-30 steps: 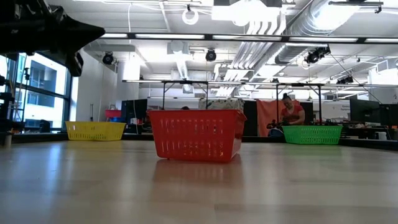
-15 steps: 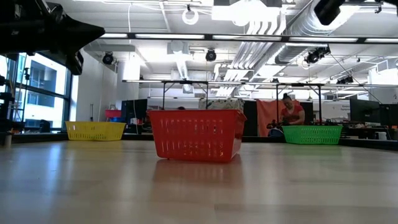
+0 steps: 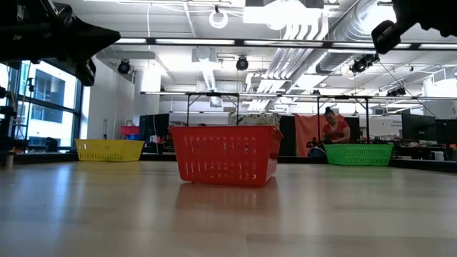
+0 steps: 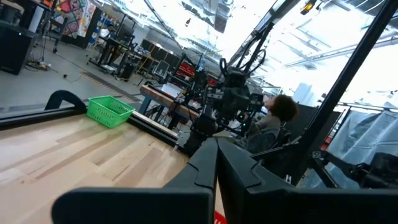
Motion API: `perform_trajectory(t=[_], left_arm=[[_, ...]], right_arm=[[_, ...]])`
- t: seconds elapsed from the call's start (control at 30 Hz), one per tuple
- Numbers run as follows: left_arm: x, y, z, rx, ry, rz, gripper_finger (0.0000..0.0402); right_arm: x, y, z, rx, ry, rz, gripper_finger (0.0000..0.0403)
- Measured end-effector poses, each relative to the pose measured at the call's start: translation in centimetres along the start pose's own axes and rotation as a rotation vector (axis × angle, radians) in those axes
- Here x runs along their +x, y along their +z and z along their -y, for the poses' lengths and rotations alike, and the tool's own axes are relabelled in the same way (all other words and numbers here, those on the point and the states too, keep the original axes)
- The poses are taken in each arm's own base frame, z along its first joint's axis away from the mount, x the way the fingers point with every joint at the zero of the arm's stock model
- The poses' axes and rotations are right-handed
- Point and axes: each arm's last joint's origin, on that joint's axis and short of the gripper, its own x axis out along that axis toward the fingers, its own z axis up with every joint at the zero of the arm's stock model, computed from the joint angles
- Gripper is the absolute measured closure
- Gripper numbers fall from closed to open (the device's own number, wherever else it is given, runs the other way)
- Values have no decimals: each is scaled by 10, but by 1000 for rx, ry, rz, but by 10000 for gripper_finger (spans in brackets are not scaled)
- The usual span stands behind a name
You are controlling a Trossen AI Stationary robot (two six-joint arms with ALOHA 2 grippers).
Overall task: Sort Halloween decoration
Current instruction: Return to Home Position
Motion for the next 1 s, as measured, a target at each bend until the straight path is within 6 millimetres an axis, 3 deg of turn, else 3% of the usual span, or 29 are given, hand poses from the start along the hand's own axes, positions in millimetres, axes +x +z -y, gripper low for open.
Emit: perform_trajectory(t=[0.43, 0.77, 1.0], left_arm=[[0, 0, 0, 0, 0, 1, 401], [0, 0, 0, 0, 0, 0, 401], [0, 0, 0, 0, 0, 0, 401]], right_arm=[[-2, -21, 6, -8, 16, 5, 403], [-3, -23, 13, -54, -178, 34, 403], [-3, -27, 15, -78, -191, -10, 403]])
